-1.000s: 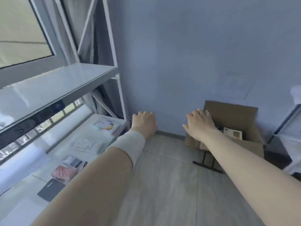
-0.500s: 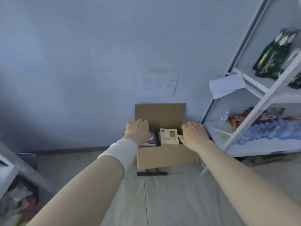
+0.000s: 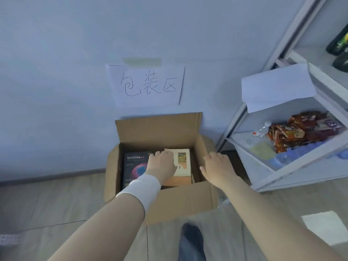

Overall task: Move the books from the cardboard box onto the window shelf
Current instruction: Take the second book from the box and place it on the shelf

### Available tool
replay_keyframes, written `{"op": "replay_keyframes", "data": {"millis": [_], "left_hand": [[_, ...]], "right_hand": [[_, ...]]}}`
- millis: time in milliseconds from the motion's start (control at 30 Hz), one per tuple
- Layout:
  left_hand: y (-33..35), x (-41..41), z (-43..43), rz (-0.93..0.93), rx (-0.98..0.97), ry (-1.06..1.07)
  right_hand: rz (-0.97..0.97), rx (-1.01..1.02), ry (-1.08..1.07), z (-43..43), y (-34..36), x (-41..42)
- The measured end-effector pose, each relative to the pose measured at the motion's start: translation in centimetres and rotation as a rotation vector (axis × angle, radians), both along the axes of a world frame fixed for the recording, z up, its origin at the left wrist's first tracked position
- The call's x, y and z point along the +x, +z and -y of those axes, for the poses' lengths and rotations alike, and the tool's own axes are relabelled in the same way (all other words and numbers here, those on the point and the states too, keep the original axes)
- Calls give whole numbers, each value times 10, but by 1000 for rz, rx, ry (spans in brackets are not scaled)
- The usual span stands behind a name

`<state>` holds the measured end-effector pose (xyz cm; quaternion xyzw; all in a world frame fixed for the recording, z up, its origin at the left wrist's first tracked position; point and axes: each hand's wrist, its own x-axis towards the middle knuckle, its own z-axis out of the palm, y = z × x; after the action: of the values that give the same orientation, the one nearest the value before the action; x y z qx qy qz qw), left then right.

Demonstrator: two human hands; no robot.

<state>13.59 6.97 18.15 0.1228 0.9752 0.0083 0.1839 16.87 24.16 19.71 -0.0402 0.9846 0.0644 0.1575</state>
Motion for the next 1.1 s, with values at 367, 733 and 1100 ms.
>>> {"op": "replay_keyframes", "data": {"millis": [367, 733, 1100], "left_hand": [[-165, -74, -44, 376, 65, 292], [-365, -116, -34, 606, 384, 1035], [-393, -113, -13, 745, 624, 1229]], "right_hand": [[308, -85, 91, -46, -167, -112], [437, -585, -633, -44, -387, -205], [495, -1051, -1129, -49, -431, -222]]}}
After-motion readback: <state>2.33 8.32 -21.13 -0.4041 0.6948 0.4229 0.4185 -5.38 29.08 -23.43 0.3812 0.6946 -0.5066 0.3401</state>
